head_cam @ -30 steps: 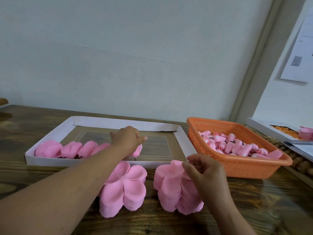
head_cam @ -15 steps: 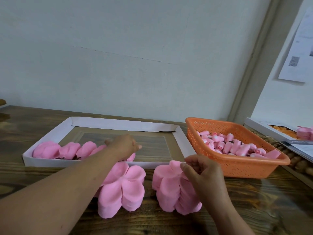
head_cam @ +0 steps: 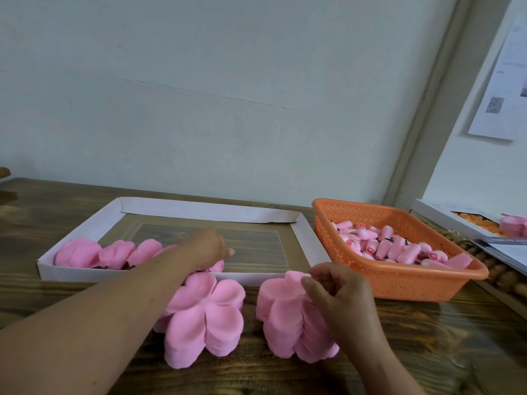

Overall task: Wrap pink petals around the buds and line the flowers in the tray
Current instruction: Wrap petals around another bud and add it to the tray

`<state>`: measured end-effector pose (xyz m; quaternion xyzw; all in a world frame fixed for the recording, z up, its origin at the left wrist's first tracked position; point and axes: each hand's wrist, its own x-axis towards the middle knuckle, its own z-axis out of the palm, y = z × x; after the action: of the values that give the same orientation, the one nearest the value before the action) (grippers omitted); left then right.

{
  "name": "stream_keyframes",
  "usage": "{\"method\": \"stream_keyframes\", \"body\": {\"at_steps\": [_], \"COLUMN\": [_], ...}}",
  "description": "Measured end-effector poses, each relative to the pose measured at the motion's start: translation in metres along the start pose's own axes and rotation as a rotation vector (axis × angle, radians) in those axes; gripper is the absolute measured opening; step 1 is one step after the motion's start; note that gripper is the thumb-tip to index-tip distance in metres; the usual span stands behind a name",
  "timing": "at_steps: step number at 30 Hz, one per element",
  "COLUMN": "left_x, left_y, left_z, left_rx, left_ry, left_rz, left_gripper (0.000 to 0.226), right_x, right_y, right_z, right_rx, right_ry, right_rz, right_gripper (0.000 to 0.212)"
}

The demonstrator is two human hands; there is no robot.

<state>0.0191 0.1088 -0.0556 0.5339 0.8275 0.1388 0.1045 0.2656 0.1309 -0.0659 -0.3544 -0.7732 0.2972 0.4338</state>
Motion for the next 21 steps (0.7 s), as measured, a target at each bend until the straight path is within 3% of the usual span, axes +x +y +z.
{"method": "stream_keyframes", "body": {"at_steps": [4, 7, 11, 13, 16, 21], "left_x": [0.000, -0.001, -0.004, -0.004, -0.005, -0.007], "left_y": [-0.001, -0.001, 0.000, 0.001, 0.002, 0.003], "left_z": [-0.001, -0.001, -0.001, -0.001, -0.002, -0.001], "left_rx": [-0.019, -0.026, -0.034, -0.012, 0.016, -0.011], "left_ry": [-0.002, -0.011, 0.003, 0.002, -0.009, -0.005], "left_rz": [-0.005, -0.009, 0.009, 0.009, 0.016, 0.016], "left_gripper": [0.048, 0.045, 0.038, 0.042, 0.047, 0.046], "right_x": [0.002, 0.015, 0.067, 0.098, 0.128, 0.139], "right_y": [-0.007, -0.019, -0.018, -0.008, 0.011, 0.030], "right_z": [-0.003, -0.018, -0.063, -0.085, -0.099, -0.090], "right_rx": [-0.021, -0.053, -0.153, -0.295, -0.497, -0.636], "right_ry": [0.012, 0.093, 0.190, 0.100, -0.167, -0.568], "right_rz": [-0.037, -0.135, -0.053, 0.057, 0.201, 0.261], "right_gripper": [0.010, 0.012, 0.013, 0.012, 0.013, 0.038]}}
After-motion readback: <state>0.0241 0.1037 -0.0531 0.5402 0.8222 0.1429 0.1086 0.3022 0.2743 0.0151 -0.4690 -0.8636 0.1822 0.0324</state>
